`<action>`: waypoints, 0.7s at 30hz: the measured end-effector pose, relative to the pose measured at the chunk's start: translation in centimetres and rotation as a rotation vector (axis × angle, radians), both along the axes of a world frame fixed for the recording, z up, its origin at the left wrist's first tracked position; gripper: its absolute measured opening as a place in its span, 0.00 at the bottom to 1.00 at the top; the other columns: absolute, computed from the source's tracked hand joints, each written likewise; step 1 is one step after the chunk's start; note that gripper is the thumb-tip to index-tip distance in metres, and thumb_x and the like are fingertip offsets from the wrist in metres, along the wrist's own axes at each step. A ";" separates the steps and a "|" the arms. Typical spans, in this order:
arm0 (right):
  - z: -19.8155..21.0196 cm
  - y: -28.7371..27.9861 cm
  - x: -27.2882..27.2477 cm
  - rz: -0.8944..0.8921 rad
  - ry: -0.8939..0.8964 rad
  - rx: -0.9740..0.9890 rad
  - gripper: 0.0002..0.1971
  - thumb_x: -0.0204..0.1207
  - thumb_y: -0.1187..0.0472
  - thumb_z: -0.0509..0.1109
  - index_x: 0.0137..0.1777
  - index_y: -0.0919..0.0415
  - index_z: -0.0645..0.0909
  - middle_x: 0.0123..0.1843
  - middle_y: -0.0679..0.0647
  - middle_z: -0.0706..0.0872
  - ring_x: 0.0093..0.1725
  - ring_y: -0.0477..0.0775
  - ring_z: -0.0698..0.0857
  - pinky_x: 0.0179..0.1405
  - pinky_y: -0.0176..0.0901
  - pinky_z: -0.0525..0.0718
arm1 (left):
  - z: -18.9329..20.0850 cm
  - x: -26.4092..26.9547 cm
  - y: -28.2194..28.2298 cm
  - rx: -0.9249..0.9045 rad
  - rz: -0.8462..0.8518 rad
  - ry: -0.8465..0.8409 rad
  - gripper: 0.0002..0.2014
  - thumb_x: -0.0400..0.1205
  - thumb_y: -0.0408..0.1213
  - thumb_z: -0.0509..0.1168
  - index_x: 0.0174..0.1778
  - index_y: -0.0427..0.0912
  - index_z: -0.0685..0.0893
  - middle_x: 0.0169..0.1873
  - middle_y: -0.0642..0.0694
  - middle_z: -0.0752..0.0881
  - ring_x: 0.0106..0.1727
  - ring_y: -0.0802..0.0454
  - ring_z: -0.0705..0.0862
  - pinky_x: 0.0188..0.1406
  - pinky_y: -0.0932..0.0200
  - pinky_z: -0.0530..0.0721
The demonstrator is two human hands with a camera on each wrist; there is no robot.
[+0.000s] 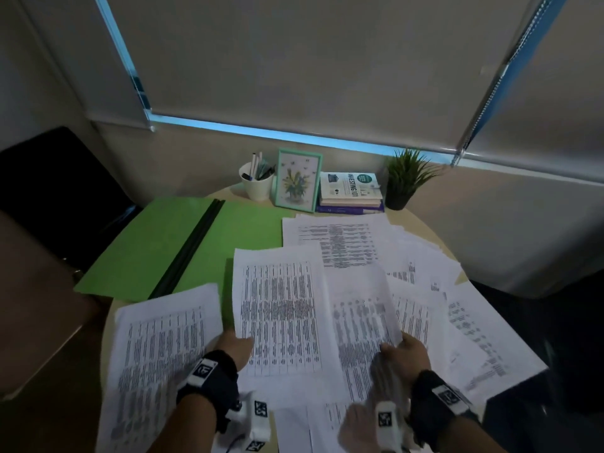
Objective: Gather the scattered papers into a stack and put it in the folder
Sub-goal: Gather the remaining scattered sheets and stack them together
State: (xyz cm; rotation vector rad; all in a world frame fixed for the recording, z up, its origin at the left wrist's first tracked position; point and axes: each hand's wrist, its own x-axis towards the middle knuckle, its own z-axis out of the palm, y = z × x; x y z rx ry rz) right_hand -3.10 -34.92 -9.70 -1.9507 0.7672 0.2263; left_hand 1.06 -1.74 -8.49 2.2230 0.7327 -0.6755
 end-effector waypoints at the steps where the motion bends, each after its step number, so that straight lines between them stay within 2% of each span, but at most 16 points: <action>1: -0.3 -0.1 -0.1 -0.040 0.004 -0.009 0.13 0.77 0.68 0.72 0.60 0.71 0.83 0.48 0.64 0.88 0.47 0.62 0.85 0.53 0.49 0.83 | 0.0 0.1 -0.1 0.029 -0.019 0.013 0.28 0.84 0.42 0.62 0.77 0.32 0.68 0.70 0.34 0.77 0.68 0.37 0.78 0.64 0.51 0.77; 3: -0.6 -0.4 -0.2 -0.151 0.019 -0.001 0.15 0.77 0.67 0.72 0.62 0.73 0.82 0.53 0.67 0.88 0.50 0.65 0.85 0.56 0.53 0.84 | 0.2 0.2 -0.2 0.058 -0.021 -0.004 0.21 0.84 0.36 0.62 0.72 0.31 0.75 0.66 0.34 0.81 0.67 0.37 0.80 0.64 0.50 0.78; 4: -0.6 -0.6 -0.2 -0.214 0.025 0.019 0.16 0.77 0.67 0.72 0.63 0.74 0.81 0.55 0.68 0.88 0.52 0.67 0.86 0.57 0.55 0.85 | -0.1 0.2 -0.2 0.053 0.010 0.029 0.19 0.84 0.31 0.59 0.72 0.32 0.75 0.66 0.35 0.81 0.67 0.37 0.79 0.66 0.50 0.77; 5: -0.8 -0.8 -0.2 -0.265 0.028 0.033 0.17 0.77 0.68 0.71 0.64 0.74 0.81 0.55 0.70 0.87 0.53 0.69 0.86 0.57 0.56 0.85 | -0.2 0.2 0.0 0.064 -0.031 0.084 0.20 0.85 0.27 0.55 0.73 0.34 0.73 0.68 0.36 0.79 0.69 0.37 0.78 0.70 0.49 0.75; 7: -0.7 -1.3 0.0 -0.318 0.035 0.021 0.17 0.76 0.69 0.71 0.63 0.74 0.80 0.55 0.70 0.87 0.52 0.70 0.86 0.56 0.57 0.85 | 0.0 -0.4 0.0 0.229 -0.328 0.144 0.21 0.85 0.23 0.51 0.74 0.35 0.72 0.71 0.37 0.77 0.72 0.38 0.75 0.74 0.47 0.71; 8: -0.6 -1.4 0.1 -0.324 0.045 0.017 0.17 0.75 0.69 0.71 0.63 0.74 0.80 0.54 0.70 0.87 0.51 0.70 0.86 0.56 0.60 0.86 | -0.1 -0.5 0.0 0.235 -0.387 0.154 0.20 0.85 0.23 0.52 0.73 0.35 0.73 0.71 0.38 0.77 0.72 0.39 0.75 0.74 0.47 0.71; 9: -0.6 -1.5 0.1 -0.315 0.054 0.019 0.16 0.74 0.70 0.71 0.62 0.73 0.80 0.52 0.69 0.87 0.50 0.70 0.87 0.55 0.62 0.86 | -0.2 -0.6 0.3 0.187 -0.361 0.170 0.19 0.85 0.24 0.54 0.72 0.34 0.74 0.70 0.38 0.77 0.71 0.39 0.76 0.70 0.49 0.75; 11: -0.3 -1.3 0.3 -0.256 0.088 0.031 0.13 0.73 0.73 0.70 0.58 0.71 0.80 0.50 0.67 0.87 0.49 0.68 0.86 0.55 0.60 0.86 | 0.7 -0.3 -0.2 0.054 -0.086 0.162 0.20 0.82 0.29 0.64 0.71 0.32 0.75 0.68 0.37 0.80 0.64 0.42 0.80 0.49 0.63 0.80; 12: 0.0 -1.1 0.4 -0.217 0.102 0.038 0.12 0.73 0.75 0.70 0.56 0.70 0.79 0.49 0.65 0.86 0.48 0.66 0.85 0.53 0.56 0.86 | 0.5 -0.4 -0.5 0.075 -0.121 0.153 0.23 0.80 0.32 0.68 0.71 0.31 0.75 0.66 0.37 0.81 0.60 0.44 0.81 0.43 0.65 0.79; 13: 0.1 -0.8 0.6 -0.177 0.111 0.048 0.12 0.72 0.76 0.70 0.55 0.68 0.79 0.48 0.64 0.85 0.47 0.65 0.84 0.50 0.52 0.85 | 0.9 -0.5 -1.0 0.078 -0.159 0.169 0.25 0.80 0.35 0.69 0.72 0.29 0.73 0.64 0.38 0.81 0.59 0.45 0.81 0.45 0.64 0.79; 14: 0.3 -0.5 0.7 -0.142 0.117 0.055 0.13 0.72 0.76 0.70 0.55 0.68 0.79 0.48 0.64 0.85 0.47 0.65 0.84 0.48 0.51 0.85 | 0.9 -0.5 -1.3 0.089 -0.170 0.184 0.28 0.81 0.37 0.69 0.73 0.28 0.71 0.63 0.38 0.79 0.61 0.45 0.80 0.52 0.63 0.79; 16: 0.6 0.1 0.8 -0.083 0.125 0.056 0.12 0.72 0.77 0.69 0.55 0.71 0.79 0.47 0.65 0.86 0.46 0.65 0.85 0.46 0.51 0.86 | 1.0 -0.9 -2.3 0.131 -0.182 0.212 0.31 0.80 0.39 0.69 0.76 0.29 0.67 0.70 0.37 0.76 0.69 0.44 0.78 0.65 0.59 0.78; 17: 0.6 0.4 0.8 -0.054 0.128 0.060 0.12 0.72 0.77 0.69 0.55 0.72 0.80 0.45 0.64 0.86 0.45 0.64 0.86 0.45 0.51 0.86 | 0.8 -1.0 -2.8 0.125 -0.198 0.222 0.32 0.79 0.39 0.70 0.76 0.30 0.67 0.71 0.37 0.76 0.70 0.43 0.78 0.67 0.57 0.78; 19: 0.8 1.2 0.6 0.013 0.125 0.101 0.09 0.72 0.77 0.69 0.51 0.71 0.81 0.44 0.63 0.87 0.43 0.62 0.87 0.43 0.51 0.87 | 0.3 -1.3 -3.5 0.126 -0.241 0.212 0.32 0.77 0.35 0.70 0.76 0.34 0.68 0.69 0.38 0.78 0.65 0.42 0.81 0.61 0.56 0.81; 21: 1.3 2.2 0.3 0.075 0.086 0.142 0.03 0.77 0.72 0.67 0.49 0.68 0.80 0.46 0.63 0.88 0.40 0.58 0.86 0.40 0.49 0.87 | 0.0 -1.7 -4.2 0.110 -0.240 0.178 0.32 0.75 0.34 0.66 0.77 0.41 0.67 0.61 0.43 0.82 0.54 0.44 0.84 0.51 0.55 0.86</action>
